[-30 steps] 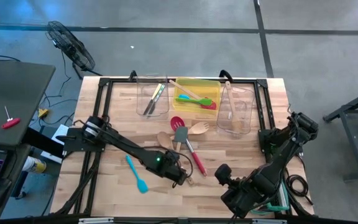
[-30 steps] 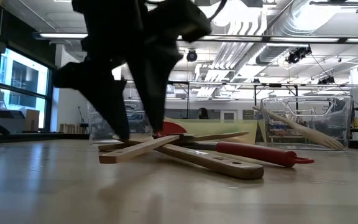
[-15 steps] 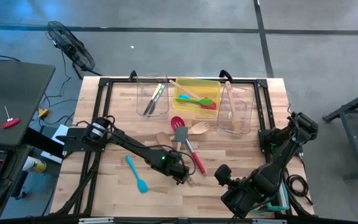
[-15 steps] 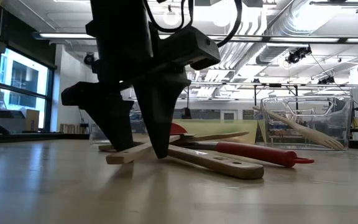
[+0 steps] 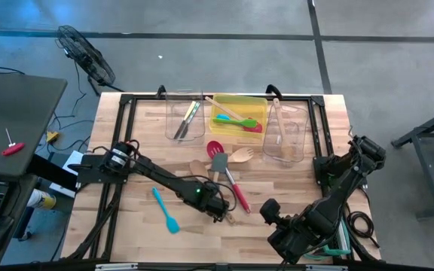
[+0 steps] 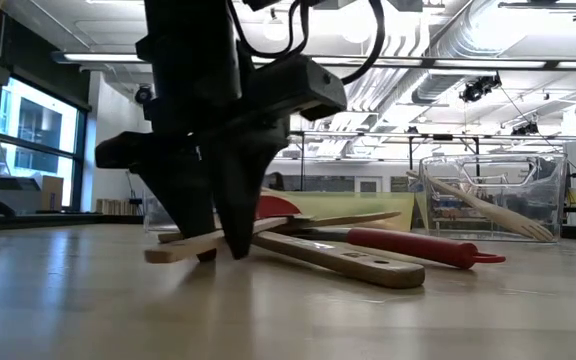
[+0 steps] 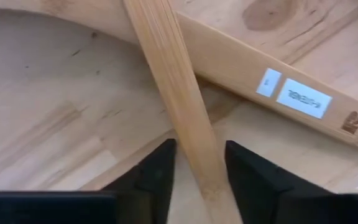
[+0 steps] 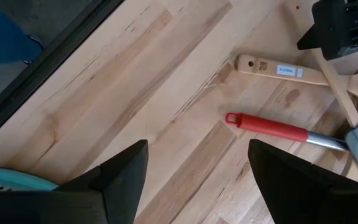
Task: Pick & Place Kitchen Items
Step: Put the gray spatula into the yellow bin
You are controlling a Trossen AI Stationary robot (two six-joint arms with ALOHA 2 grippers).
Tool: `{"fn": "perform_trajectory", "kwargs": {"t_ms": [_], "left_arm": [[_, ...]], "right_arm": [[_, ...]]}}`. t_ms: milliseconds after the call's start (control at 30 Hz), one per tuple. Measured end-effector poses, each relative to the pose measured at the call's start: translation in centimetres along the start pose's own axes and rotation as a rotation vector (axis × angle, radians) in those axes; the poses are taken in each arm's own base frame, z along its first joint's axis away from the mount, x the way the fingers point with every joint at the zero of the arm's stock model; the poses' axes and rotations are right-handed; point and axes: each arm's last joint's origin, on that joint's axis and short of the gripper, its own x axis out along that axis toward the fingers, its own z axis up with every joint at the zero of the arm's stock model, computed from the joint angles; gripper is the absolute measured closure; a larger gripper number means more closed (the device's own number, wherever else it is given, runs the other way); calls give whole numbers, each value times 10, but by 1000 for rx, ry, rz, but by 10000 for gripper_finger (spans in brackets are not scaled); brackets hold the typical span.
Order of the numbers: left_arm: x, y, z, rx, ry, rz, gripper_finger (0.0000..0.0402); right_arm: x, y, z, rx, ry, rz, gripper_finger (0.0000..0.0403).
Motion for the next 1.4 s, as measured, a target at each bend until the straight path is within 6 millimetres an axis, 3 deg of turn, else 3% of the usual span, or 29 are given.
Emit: {"fn": "perform_trajectory", "kwargs": {"t_ms": [167, 467, 633, 800, 1000, 1167, 1233, 1400], "left_arm": [[0, 2, 0, 1, -1, 22, 350], [0, 2, 0, 2, -61, 29, 348], [-15, -10, -7, 52, -126, 63, 348], [-55, -27, -5, 118, -231, 71, 348], [-110, -32, 3, 261, -317, 181, 348], [-154, -18, 29, 351, -363, 341, 348], [-164, -18, 43, 417, -391, 316, 348], [-197, 1, 85, 502, -405, 318, 348]], "right_arm": [[0, 0, 0, 2, 1, 0, 133], [0, 0, 0, 3, 1, 0, 133], [0, -1, 0, -4, -1, -34, 133], [-2, 1, 0, -39, -9, -156, 133], [-17, 0, -3, -42, -61, -378, 133], [-46, -7, -10, 36, -162, -648, 133], [-59, -12, -15, 86, -210, -741, 133], [-87, -23, -28, 245, -320, -820, 133]]}}
